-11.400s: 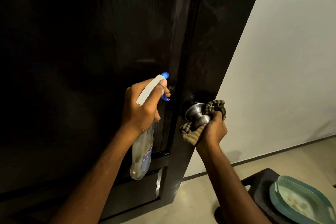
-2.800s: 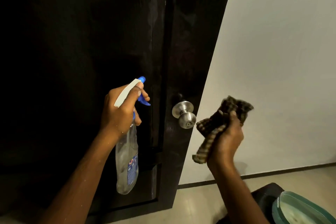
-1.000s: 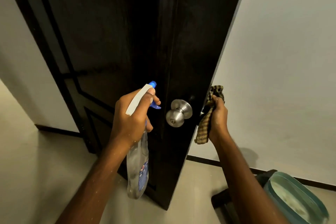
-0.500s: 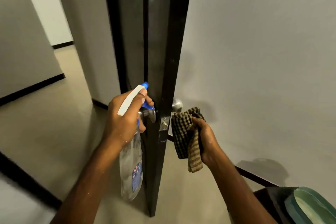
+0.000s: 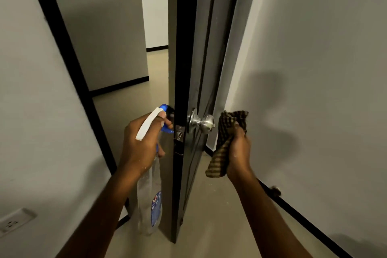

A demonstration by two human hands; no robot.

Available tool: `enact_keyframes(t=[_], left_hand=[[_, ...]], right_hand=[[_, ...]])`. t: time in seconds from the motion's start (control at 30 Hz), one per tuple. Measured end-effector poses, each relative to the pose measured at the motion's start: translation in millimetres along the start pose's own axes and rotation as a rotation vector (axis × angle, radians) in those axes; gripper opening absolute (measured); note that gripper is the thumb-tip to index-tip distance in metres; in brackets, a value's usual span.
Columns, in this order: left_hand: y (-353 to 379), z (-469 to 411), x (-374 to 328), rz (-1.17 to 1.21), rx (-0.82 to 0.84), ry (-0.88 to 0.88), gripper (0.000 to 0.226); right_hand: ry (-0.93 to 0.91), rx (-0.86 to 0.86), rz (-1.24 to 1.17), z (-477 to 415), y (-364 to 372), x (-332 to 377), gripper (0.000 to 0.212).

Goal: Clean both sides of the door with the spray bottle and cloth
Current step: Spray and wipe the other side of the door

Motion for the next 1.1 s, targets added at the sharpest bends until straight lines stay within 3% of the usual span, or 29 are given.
enact_keyframes(t=[0.13,0.3,0.43,0.57,0.67,0.77,0.87,1.1], left_hand=[[-37.6,-24.5,7.0,-0.003,-0.048,0.04,0.02],[-73.3,-64.4,15.1,-0.008,-0.03,0.079,0.014],[-106.0,-94.1,29.4,-0.034,-0.051,0.101,0.046],[-135.1,-117.0,39.3,-0.028,-0.134,0.092,0.031],[-144.4,-129.3,38.5,-0.062,-0.165,0.109,0.036],[-151.0,-140.3,35.9,-0.064,-0.184,0.118,0.032],[-158.5,-151.6,39.2,-0.065,-0.229,0.132,0.055],[-166.0,-175.3,62.7,-0.083,-0.309,0.148,0.059]], right_hand=[[-0.191,0.008,0.156,2.7,68.7,-1.1,0.022],[-0.297,-0.034,0.137,8.6,130.5,-2.5,0.022],[-0.303,-0.001,0.129,6.7,180.6,-6.4,0.024],[-0.215,0.095,0.09,-4.1,226.7,-7.9,0.02],[-0.059,0.2,0.013,-12.7,260.2,-11.2,0.018],[-0.016,0.255,0.005,-18.8,293.3,-12.2,0.021],[0.002,0.307,0.026,-29.2,322.1,-7.4,0.026],[0.077,0.516,0.081,-61.4,380.7,2.0,0.028]])
Point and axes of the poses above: each hand's wrist, its own z-axis away from the middle knuckle, its own y-axis out of the palm, x = y × z, the point moved 6 cm from there along -z, towards the middle knuckle, and after that the axes turned 15 degrees about z, right-handed, at the moved point
